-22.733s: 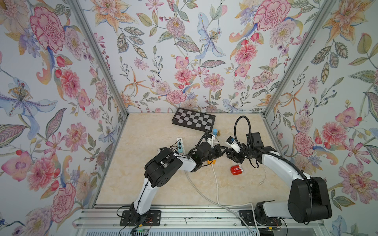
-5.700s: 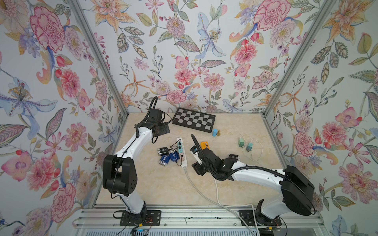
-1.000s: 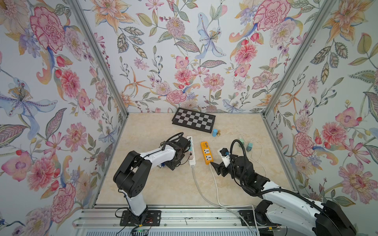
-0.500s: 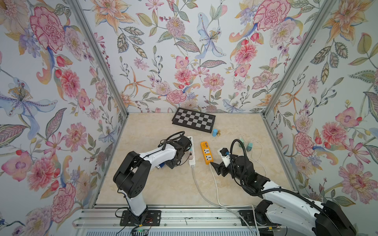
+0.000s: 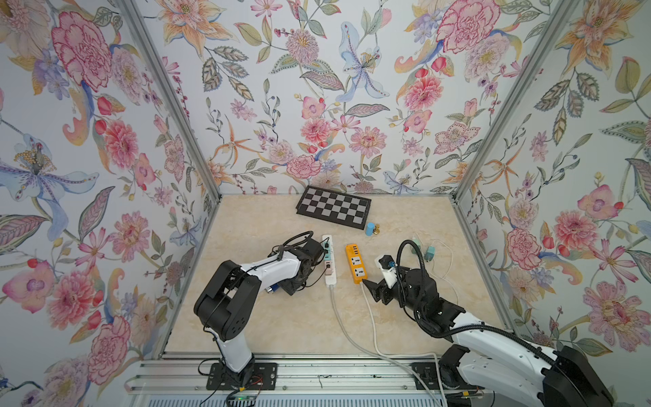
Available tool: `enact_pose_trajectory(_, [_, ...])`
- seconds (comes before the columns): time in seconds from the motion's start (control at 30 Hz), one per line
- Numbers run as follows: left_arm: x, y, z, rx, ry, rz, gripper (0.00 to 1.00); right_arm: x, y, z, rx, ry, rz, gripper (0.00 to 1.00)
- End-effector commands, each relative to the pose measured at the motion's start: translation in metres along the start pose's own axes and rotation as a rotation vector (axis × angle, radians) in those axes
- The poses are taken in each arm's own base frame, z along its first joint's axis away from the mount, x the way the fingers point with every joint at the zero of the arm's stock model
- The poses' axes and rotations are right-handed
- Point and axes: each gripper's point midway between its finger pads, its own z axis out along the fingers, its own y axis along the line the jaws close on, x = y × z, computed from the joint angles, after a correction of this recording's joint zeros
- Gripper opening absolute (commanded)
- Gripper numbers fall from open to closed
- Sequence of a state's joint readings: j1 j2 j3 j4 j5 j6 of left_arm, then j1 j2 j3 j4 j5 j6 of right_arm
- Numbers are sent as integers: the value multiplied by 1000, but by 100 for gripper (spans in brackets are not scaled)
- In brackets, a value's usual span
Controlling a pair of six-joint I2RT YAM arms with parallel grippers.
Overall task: Unplug the electric shaver
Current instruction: Pick up the electric shaver from the center of the board.
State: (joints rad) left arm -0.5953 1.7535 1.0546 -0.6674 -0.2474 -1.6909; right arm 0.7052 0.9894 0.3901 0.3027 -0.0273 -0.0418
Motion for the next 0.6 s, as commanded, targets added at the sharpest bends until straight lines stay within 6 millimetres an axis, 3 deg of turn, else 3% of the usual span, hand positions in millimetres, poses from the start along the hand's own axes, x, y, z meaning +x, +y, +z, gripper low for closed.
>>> enact_pose_trajectory(0.0, [-8,10,1,-31,-35,-16,71,3,0,0,-5,4,-12,78])
enact_pose_trajectory(0.17, [-12,10,-4,-25,-50,-25,65,5,-1,0,-3,8,-11,77])
enact_pose_trajectory(0.4, [-2,7,-5,-12,-5,-50,54,4,-1,1,-4,7,-10,78])
enact_pose_trajectory(0.57, [7,12,-14,-11,17,-98,53,3,5,1,-48,7,11,78])
